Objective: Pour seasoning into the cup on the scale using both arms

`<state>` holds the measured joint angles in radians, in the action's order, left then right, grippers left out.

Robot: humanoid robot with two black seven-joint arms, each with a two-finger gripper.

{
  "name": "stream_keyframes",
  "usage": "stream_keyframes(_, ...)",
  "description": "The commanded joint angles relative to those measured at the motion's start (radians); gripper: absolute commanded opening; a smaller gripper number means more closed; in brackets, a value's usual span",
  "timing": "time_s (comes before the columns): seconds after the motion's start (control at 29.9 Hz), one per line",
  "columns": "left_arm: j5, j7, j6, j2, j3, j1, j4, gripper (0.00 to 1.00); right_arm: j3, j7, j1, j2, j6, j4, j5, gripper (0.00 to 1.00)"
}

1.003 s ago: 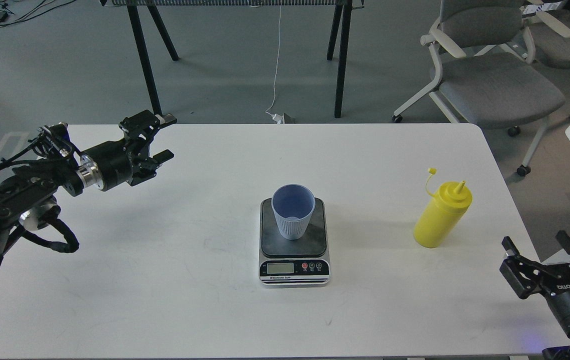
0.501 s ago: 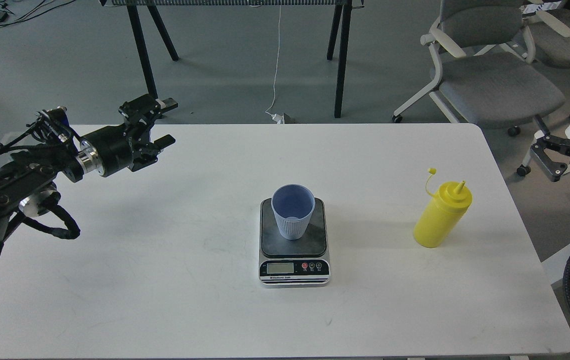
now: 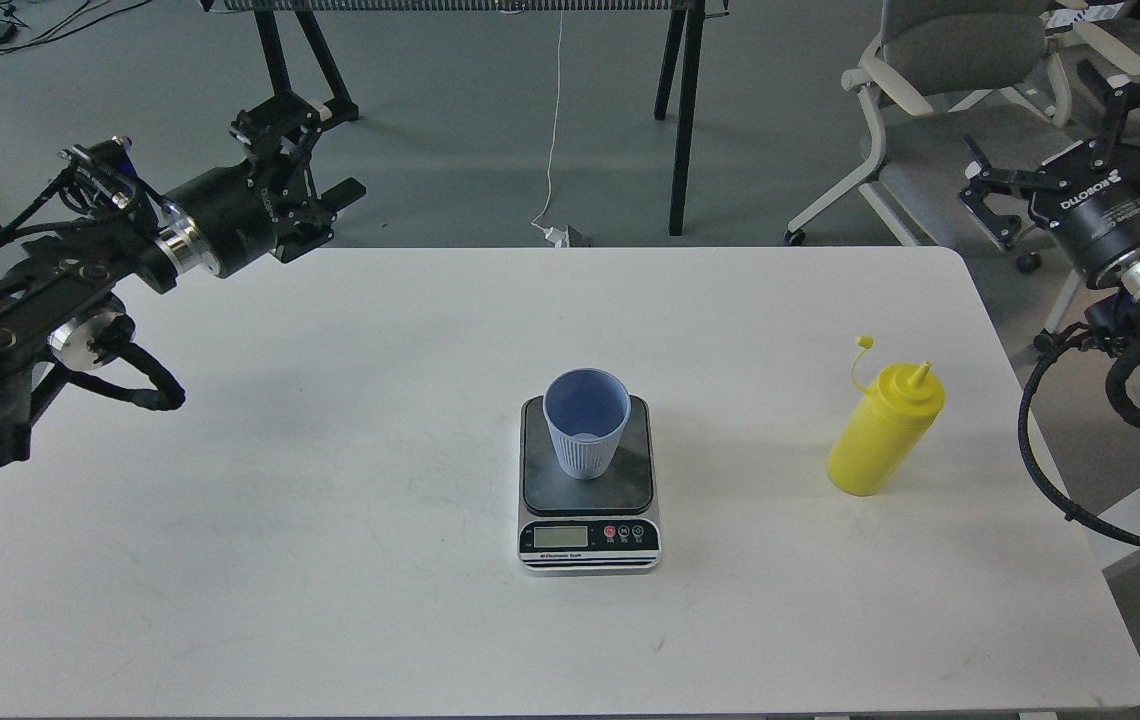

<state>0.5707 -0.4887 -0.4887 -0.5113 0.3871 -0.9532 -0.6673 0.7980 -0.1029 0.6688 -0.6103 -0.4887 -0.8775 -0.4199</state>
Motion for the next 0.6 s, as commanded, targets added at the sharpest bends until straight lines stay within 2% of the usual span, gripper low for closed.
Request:
stream_keyframes(0.0, -0.002, 0.000, 0.000, 0.020, 0.059, -0.028, 0.000, 1.00, 0.004, -0.001, 0.003, 0.035, 0.000, 0.035, 0.012, 0.99)
stream_keyframes(0.27, -0.003, 0.000, 0.000, 0.043, 0.105, -0.088, 0.000, 1.00, 0.001, -0.004, -0.005, 0.058, 0.000, 0.077, 0.013, 0.99)
stream_keyframes(0.57, -0.005, 0.000, 0.000, 0.030, 0.133, 0.036, -0.017, 1.00, -0.005, -0.004, 0.005, 0.070, 0.000, 0.100, 0.013, 0.99)
